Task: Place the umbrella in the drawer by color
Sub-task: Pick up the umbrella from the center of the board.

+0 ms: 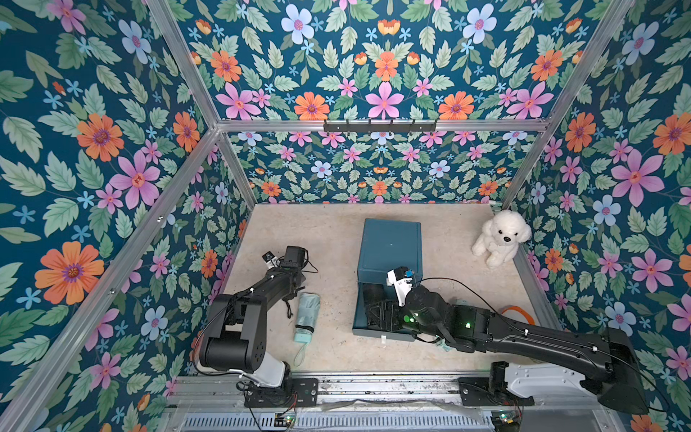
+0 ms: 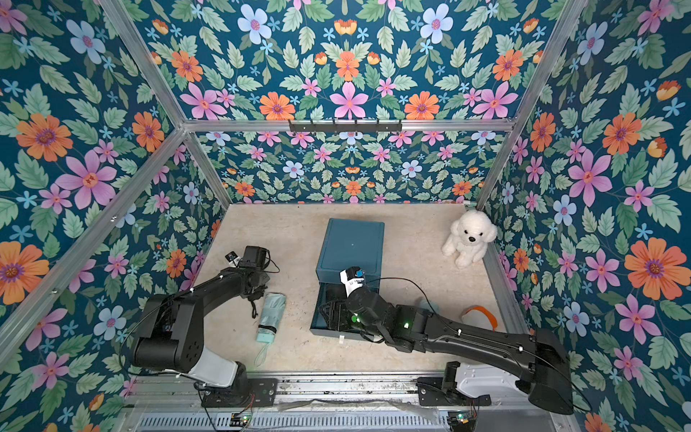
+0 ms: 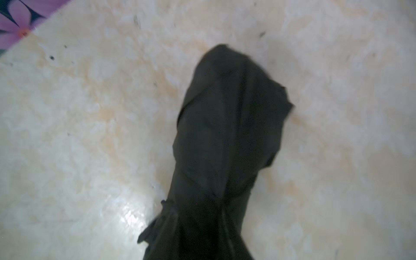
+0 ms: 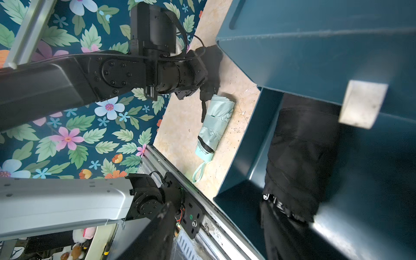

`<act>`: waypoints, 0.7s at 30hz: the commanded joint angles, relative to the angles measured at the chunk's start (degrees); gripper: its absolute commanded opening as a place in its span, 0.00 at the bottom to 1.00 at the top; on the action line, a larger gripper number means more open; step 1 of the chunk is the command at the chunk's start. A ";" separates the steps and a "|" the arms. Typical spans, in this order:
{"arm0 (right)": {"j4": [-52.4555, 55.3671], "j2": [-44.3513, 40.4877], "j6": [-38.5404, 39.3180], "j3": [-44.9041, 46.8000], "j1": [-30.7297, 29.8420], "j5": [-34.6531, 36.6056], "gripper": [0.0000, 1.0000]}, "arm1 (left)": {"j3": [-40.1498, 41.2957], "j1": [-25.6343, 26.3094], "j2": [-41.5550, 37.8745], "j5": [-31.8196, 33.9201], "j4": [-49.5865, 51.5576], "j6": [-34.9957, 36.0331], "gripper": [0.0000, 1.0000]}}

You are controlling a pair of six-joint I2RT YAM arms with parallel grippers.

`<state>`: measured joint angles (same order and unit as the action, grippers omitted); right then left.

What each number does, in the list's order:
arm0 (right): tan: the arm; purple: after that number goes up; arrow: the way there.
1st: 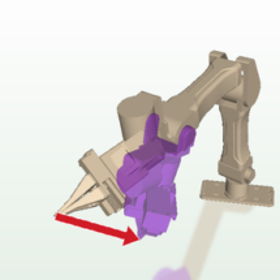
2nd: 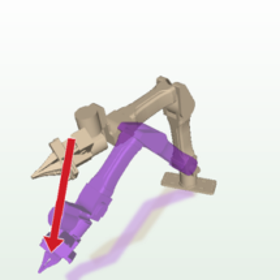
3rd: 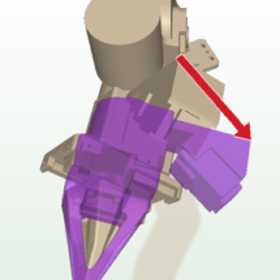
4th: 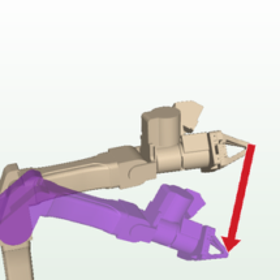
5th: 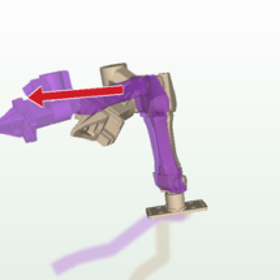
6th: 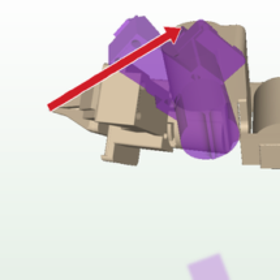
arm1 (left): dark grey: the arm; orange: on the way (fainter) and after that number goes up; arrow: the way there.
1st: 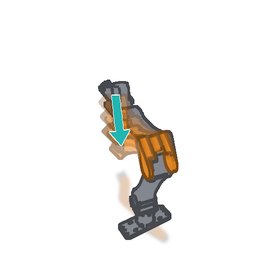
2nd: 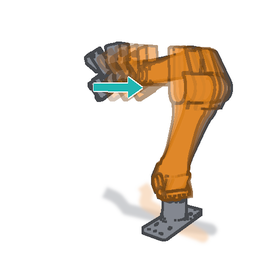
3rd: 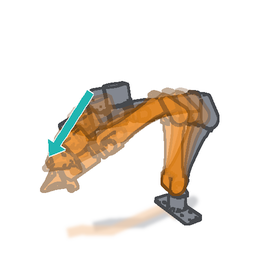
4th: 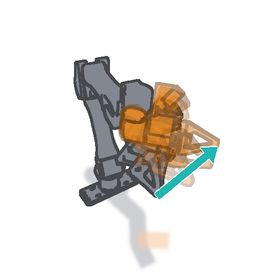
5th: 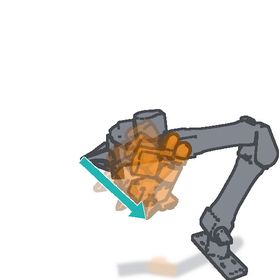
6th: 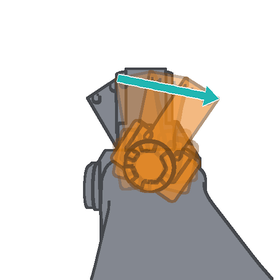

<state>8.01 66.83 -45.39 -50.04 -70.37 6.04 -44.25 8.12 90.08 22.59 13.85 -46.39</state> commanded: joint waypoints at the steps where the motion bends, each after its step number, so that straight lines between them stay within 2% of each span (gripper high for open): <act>1: -2.22 -0.69 -0.97 0.79 -0.16 0.37 0.65 | 0.62 -0.13 2.36 -0.93 7.21 -1.59 0.03; 2: -2.73 -0.76 -1.04 1.07 -0.21 0.22 0.65 | 0.20 -0.12 2.49 -0.28 7.25 -1.31 0.00; 7: -5.04 0.25 -1.37 0.82 -0.26 -1.29 0.65 | -3.34 -0.07 -1.53 1.16 9.53 -0.16 0.00; 10: -4.75 1.32 -0.65 -1.90 -0.33 -1.61 0.65 | -6.93 0.14 -8.59 -2.97 11.32 2.07 0.00; 12: -3.11 1.84 -0.34 -4.47 -0.30 -0.56 0.66 | -8.82 0.30 -14.56 -8.64 11.58 2.53 0.00; 15: 0.73 2.87 0.44 -9.56 0.53 2.21 0.67 | -8.88 0.34 -23.48 -24.08 6.36 4.03 0.00; 19: 3.24 5.78 0.72 -17.14 3.79 -0.20 0.70 | -9.20 1.26 -30.35 -46.72 2.24 3.41 0.00; 21: 4.15 8.18 1.67 -21.38 4.25 -0.47 0.72 | -9.42 3.60 -33.35 -50.57 1.96 3.10 0.00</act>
<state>10.17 72.97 -45.41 -67.83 -66.50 6.20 -53.19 10.09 59.40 -12.32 20.12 -43.51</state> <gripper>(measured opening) 0.716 0.155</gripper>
